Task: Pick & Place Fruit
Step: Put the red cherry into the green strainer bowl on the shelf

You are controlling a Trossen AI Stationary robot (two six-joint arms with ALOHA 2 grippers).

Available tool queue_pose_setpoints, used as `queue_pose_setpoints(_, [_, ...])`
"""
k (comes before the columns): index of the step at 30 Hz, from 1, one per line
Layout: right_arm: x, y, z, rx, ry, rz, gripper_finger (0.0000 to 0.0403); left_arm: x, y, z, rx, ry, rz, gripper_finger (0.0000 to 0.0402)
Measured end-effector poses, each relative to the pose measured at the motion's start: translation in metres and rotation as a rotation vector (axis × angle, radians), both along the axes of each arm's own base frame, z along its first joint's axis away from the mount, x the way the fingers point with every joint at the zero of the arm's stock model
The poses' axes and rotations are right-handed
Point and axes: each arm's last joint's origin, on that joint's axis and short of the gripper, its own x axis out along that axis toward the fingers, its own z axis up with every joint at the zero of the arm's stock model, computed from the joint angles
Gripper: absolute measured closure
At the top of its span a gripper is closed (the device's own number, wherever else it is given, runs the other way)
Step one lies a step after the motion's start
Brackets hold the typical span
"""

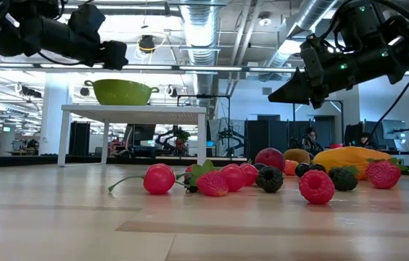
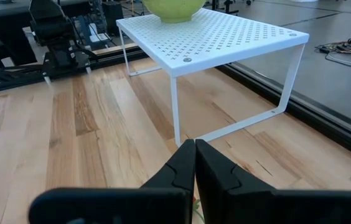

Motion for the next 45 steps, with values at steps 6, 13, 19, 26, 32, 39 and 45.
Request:
queue_pose_setpoints(6, [0.0,0.0,0.0,0.0,0.0,0.0,0.0397,0.006,-0.011,0.002,0.022,-0.031,-0.217,0.0183])
queue_pose_setpoints(13, [0.0,0.0,0.0,0.0,0.0,0.0,0.0397,0.016,-0.033,0.003,-0.017,-0.139,-0.707,0.0193])
queue_pose_setpoints(19, [0.0,0.0,0.0,0.0,0.0,0.0,0.0397,0.019,-0.051,0.001,-0.062,-0.155,-0.911,0.0199])
queue_pose_setpoints(26, [0.0,0.0,0.0,0.0,0.0,0.0,0.0397,0.026,-0.07,-0.009,-0.098,-0.094,-1.026,0.0198])
queue_pose_setpoints(32, [0.0,0.0,0.0,0.0,0.0,0.0,0.0397,0.034,-0.085,-0.025,-0.14,-0.009,-1.087,0.0204])
queue_pose_setpoints(39, [0.0,0.0,0.0,0.0,0.0,0.0,0.0397,0.042,-0.096,-0.045,-0.182,0.101,-1.127,0.0204])
queue_pose_setpoints(45, [0.0,0.0,0.0,0.0,0.0,0.0,0.0397,0.044,-0.112,-0.059,-0.202,0.179,-1.189,0.0203])
